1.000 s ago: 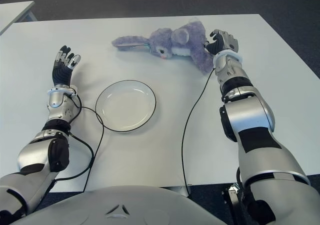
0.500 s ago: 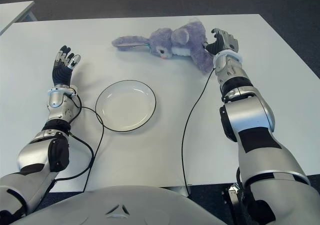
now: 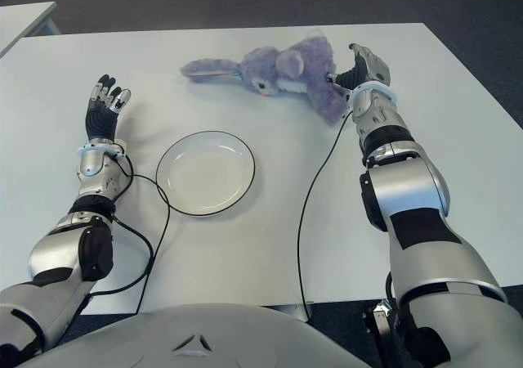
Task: Put the doll into the plate.
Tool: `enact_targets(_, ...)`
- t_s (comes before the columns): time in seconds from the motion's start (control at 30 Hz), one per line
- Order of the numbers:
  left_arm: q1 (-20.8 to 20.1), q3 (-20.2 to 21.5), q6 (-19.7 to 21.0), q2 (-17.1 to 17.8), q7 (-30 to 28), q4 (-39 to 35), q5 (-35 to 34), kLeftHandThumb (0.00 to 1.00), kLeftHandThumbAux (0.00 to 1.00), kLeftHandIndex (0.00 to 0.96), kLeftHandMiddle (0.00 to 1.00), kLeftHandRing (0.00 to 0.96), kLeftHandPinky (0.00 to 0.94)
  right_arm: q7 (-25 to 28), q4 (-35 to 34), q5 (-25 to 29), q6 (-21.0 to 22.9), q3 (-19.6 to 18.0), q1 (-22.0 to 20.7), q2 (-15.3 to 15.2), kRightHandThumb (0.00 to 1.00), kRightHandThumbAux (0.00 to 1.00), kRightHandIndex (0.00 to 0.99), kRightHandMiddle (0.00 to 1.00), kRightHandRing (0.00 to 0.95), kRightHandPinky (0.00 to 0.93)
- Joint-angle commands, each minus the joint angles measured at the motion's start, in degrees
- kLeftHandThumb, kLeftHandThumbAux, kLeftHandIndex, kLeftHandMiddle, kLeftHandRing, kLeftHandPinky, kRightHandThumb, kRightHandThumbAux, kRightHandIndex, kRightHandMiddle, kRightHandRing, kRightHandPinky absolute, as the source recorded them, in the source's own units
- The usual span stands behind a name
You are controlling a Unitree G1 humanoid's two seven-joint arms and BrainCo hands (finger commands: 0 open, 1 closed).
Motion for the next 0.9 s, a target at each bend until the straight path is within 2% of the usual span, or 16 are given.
enact_targets(0.03, 17.22, 1.26, 1.33, -6.09, 1.23, 10.93, -1.22, 0.000, 0.599, 0.003, 0.041, 0.029, 0.041, 4.27, 1.00, 2.05, 2.08, -1.52, 1.92, 1.29, 0.178, 0.551, 0.000, 0.001, 0.001, 0.018)
enact_targets(0.57, 17.17, 0.85, 1.34, -6.04, 1.89, 10.96, -0.85, 0.000, 0.604, 0.006, 0.043, 0.030, 0.041, 11.31, 0.61, 4.79, 1.56, -4.05, 0.75, 1.88, 0.111, 0.486, 0.000, 0.000, 0.000, 0.000)
enact_targets(0.9, 17.08, 1.18, 1.63, -6.00, 1.62, 10.99, -1.28, 0.000, 0.620, 0.007, 0.040, 0.030, 0.044, 17.06, -0.15, 3.94, 0.93, -1.94, 0.51, 3.48, 0.103, 0.395, 0.000, 0.000, 0.000, 0.000)
